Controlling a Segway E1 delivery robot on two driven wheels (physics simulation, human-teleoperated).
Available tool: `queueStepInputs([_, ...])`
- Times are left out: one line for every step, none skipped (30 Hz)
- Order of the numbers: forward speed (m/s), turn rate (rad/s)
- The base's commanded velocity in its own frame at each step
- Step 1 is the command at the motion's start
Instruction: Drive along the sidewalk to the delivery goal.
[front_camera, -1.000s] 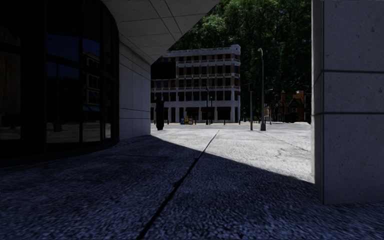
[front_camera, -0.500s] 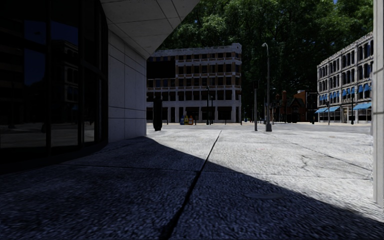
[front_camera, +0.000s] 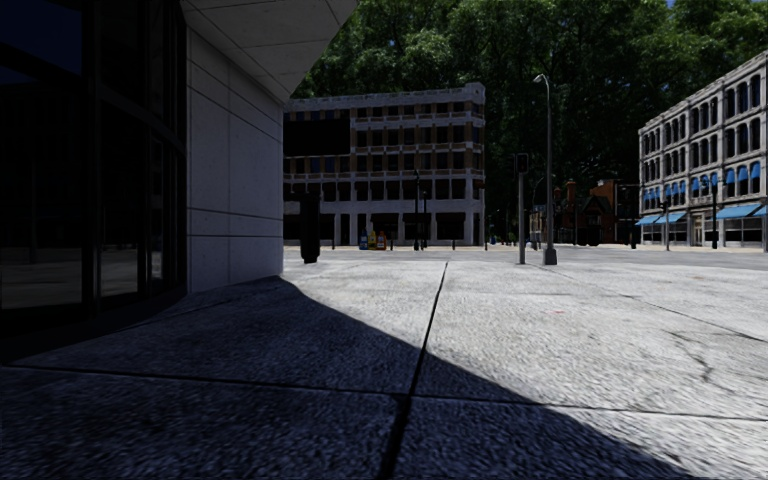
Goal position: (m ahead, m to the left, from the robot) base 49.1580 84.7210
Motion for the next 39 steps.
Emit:
queueStepInputs([2.0,0.0])
queueStepInputs([2.0,0.0])
queueStepInputs([2.0,0.0])
queueStepInputs([2.0,0.0])
queueStepInputs([2.0,0.0])
queueStepInputs([2.0,0.0])
queueStepInputs([2.0,0.0])
queueStepInputs([2.0,0.0])
queueStepInputs([2.0,0.0])
queueStepInputs([2.0,0.0])
queueStepInputs([2.0,0.0])
queueStepInputs([2.0,0.0])
queueStepInputs([2.0,0.0])
queueStepInputs([2.0,0.0])
queueStepInputs([2.0,0.0])
queueStepInputs([2.0,0.0])
queueStepInputs([2.0,0.0])
queueStepInputs([2.0,0.0])
queueStepInputs([2.0,0.0])
queueStepInputs([2.0,0.0])
queueStepInputs([2.0,0.0])
queueStepInputs([2.0,0.0])
queueStepInputs([2.0,0.0])
queueStepInputs([2.0,0.0])
queueStepInputs([2.0,0.0])
queueStepInputs([2.0,0.0])
queueStepInputs([2.0,0.0])
queueStepInputs([2.0,0.0])
queueStepInputs([2.0,0.0])
queueStepInputs([2.0,0.0])
queueStepInputs([2.0,0.0])
queueStepInputs([2.0,0.0])
queueStepInputs([2.0,0.0])
queueStepInputs([2.0,0.0])
queueStepInputs([2.0,0.0])
queueStepInputs([2.0,0.0])
queueStepInputs([2.0,0.0])
queueStepInputs([2.0,0.0])
queueStepInputs([2.0,0.0])
